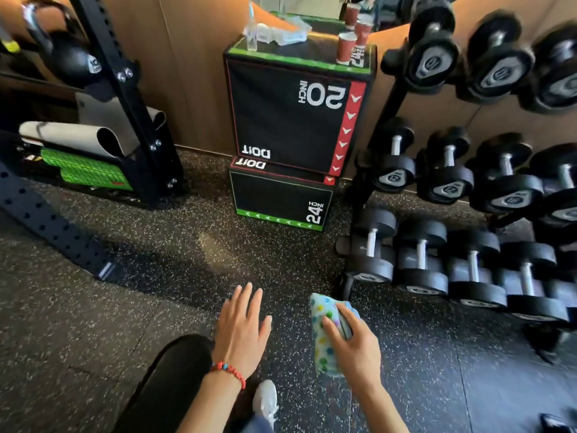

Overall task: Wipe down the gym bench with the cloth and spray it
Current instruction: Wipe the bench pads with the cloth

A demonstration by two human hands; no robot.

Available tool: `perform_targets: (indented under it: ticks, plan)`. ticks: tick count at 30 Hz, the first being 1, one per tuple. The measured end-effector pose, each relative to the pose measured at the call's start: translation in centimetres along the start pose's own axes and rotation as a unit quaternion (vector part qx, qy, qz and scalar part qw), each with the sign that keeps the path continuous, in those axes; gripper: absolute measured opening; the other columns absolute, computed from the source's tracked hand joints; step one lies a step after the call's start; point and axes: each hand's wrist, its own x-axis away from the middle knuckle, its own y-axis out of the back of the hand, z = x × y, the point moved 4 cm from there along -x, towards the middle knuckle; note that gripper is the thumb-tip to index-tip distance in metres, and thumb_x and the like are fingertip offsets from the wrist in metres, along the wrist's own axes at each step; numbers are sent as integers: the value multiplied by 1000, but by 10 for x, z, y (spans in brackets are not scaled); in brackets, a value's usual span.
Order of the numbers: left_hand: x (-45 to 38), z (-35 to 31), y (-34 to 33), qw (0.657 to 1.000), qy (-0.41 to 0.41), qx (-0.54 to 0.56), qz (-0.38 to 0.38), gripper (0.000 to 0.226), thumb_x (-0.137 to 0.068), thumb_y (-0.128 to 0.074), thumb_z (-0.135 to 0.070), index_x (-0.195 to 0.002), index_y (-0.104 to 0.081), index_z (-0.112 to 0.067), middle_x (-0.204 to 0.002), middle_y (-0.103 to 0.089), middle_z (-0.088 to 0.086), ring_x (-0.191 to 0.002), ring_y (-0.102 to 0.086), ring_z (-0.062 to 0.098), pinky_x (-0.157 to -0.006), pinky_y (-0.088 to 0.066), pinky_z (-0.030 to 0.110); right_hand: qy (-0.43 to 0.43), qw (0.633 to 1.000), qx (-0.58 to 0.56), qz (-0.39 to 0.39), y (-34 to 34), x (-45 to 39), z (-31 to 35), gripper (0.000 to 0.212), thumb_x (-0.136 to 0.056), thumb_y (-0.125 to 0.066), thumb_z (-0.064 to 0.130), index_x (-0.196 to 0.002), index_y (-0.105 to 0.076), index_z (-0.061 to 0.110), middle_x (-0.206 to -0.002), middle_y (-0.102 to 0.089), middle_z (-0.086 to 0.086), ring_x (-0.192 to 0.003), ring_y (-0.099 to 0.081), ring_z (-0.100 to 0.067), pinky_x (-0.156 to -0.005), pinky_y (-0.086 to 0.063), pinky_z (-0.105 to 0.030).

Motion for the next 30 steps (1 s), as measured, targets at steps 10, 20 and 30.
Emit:
perform_targets:
  ticks: [10,20,30]
  plan:
    - [-124,27,42,999,-9,4,-39,55,-88,-33,-38,-122,-58,-3,-129,-56,19,-118,-53,37,-94,-41,52,-1,999,-30,-15,-15,-103,70,49,-79,-63,50,-124,-56,33,-118,-63,6,-94,-63,-10,-82,-54,-37]
    - [-238,38,45,999,25,-3,-45,55,-88,-33,-38,-120,-59,-2,-127,-57,21,-117,-53,38,-93,-42,52,20,1000,-10,15,-34,-226,110,45,-79,-67,44,-120,-60,30,-116,-64,5,-99,-61,-12,-85,-51,-35]
    - [-380,28,68,996,58,-22,-66,54,-89,-34,-38,-124,-55,-2,-132,-52,20,-123,-48,37,-97,-40,52,42,998,0,56,-34,-380,162,46,-77,-66,48,-120,-59,33,-113,-66,6,-99,-62,-12,-86,-51,-37]
